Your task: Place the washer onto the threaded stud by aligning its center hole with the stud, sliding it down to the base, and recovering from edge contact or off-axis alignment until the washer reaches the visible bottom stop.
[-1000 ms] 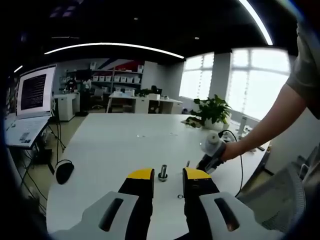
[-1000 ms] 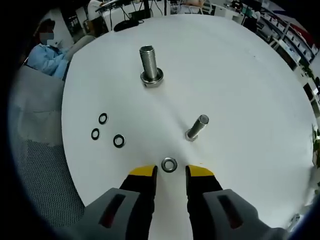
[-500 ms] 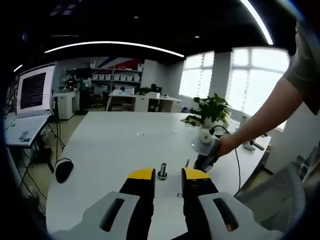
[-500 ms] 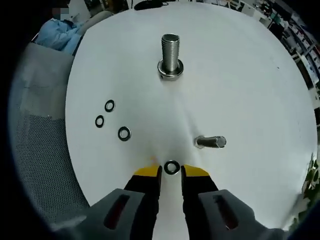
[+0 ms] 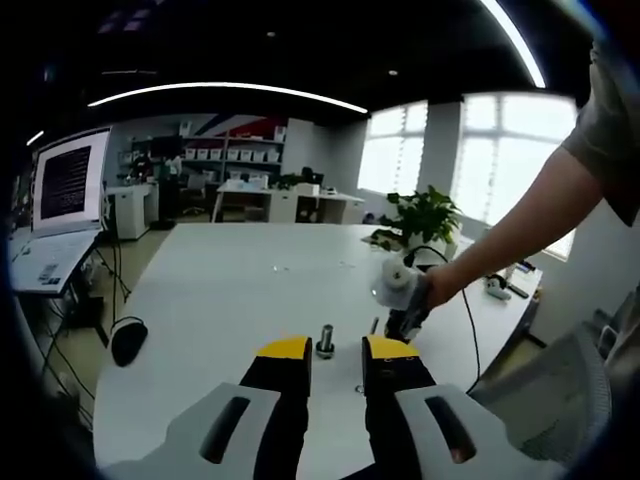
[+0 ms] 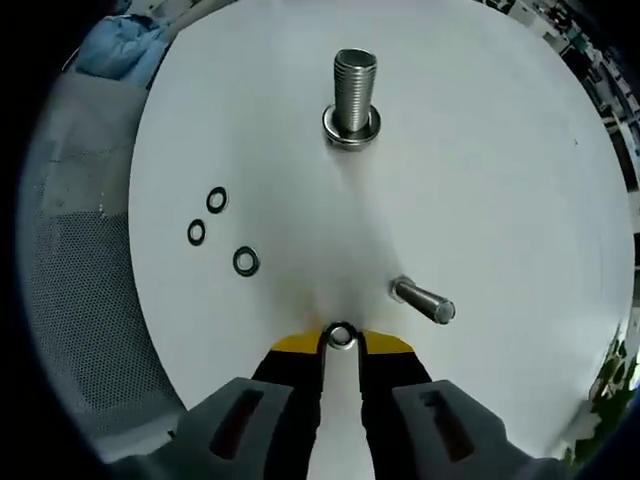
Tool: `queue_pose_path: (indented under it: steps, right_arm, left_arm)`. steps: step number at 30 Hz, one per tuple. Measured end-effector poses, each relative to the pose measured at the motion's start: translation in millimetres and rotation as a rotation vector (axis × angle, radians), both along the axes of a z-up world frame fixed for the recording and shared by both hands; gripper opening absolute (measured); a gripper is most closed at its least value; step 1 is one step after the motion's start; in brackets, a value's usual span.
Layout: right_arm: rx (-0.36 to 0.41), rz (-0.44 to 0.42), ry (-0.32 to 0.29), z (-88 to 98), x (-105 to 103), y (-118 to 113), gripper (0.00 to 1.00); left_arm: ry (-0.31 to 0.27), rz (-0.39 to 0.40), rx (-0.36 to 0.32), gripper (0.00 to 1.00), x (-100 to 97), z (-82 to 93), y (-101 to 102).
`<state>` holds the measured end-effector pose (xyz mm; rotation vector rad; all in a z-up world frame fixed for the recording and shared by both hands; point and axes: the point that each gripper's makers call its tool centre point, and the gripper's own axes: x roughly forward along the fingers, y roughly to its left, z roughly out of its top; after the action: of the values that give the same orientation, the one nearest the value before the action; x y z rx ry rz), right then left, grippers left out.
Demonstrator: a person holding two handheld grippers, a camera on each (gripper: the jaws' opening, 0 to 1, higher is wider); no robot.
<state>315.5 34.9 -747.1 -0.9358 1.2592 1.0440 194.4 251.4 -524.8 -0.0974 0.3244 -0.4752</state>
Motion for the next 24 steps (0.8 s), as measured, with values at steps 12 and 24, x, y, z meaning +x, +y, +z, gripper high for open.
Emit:
queue_pose_path:
  steps: [12, 24]
  right_arm:
    - [-0.077, 0.024, -0.027, -0.2, -3.0, 3.3, 0.15]
    - [-0.106, 0.036, -0.07, -0.1, -3.0, 1.8, 0.15]
  left_arm:
    - [0.005, 0.006, 0.016, 0.17, 0.2, -1.8, 1.8]
    - [0.006, 0.011, 0.026, 0.16, 0.3, -2.4, 2.6]
